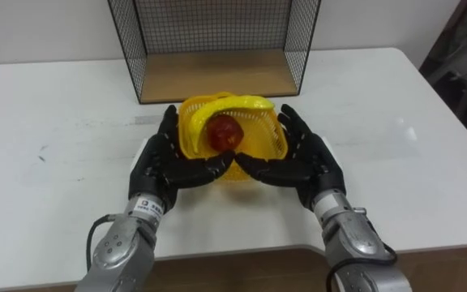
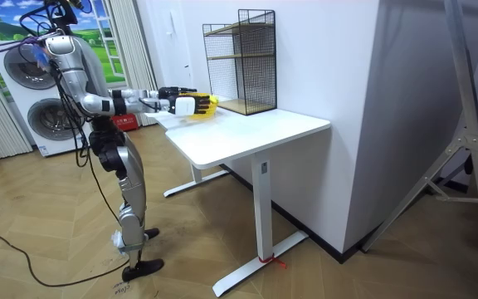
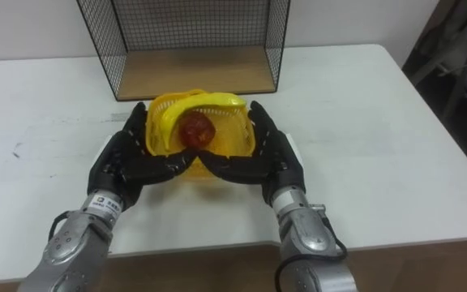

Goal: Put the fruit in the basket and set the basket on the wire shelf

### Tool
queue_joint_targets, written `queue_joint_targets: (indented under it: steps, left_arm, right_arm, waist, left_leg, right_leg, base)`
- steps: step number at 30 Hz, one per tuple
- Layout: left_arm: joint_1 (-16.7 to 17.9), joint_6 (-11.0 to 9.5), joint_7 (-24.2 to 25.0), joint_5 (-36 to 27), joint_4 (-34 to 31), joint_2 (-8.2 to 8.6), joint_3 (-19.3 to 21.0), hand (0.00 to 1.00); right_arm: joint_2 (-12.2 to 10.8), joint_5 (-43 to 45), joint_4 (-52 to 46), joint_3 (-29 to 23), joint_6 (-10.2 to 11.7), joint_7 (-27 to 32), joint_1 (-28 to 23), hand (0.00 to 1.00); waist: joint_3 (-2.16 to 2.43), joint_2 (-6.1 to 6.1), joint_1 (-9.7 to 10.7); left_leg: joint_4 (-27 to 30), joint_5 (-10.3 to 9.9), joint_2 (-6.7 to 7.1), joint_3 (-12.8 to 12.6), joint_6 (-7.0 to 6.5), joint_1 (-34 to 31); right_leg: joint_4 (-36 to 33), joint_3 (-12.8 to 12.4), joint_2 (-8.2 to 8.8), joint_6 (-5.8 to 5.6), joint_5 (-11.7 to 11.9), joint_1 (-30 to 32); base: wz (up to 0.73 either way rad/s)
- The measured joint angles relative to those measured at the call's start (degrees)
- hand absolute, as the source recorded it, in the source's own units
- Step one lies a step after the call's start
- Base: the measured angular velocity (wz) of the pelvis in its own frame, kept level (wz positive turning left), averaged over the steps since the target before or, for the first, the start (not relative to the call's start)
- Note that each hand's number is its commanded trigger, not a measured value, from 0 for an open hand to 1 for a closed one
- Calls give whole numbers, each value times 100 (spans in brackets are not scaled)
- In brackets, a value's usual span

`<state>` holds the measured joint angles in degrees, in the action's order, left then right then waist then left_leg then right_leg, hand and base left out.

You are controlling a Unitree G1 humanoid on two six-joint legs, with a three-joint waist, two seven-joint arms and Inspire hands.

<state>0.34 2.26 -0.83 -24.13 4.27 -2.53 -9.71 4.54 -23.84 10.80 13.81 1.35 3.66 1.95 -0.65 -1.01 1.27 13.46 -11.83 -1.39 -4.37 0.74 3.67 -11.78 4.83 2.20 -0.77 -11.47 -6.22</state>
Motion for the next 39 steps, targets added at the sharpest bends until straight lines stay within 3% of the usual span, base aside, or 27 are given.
queue_joint_targets:
  steps: [28, 39]
  left_arm:
    - [-248, -14, -27, 136, -330, -11, -60, 0]
    - [-259, -17, -21, 217, -316, -27, -59, 0]
  right_arm:
    - [36, 415, -707, -132, -14, 318, 3, 0]
    - [29, 763, -790, -157, -16, 260, 33, 0]
  waist:
    - [-14, 13, -26]
    - [-75, -126, -159]
  left_leg:
    - [-67, 0, -11, -25, 0, -7]
    - [194, -21, -62, -123, 22, -144]
  right_leg:
    - [-5, -36, -10, -2, 1, 67]
    - [-204, -144, -38, -5, -3, 239]
  base:
    - [0]
    - [-6]
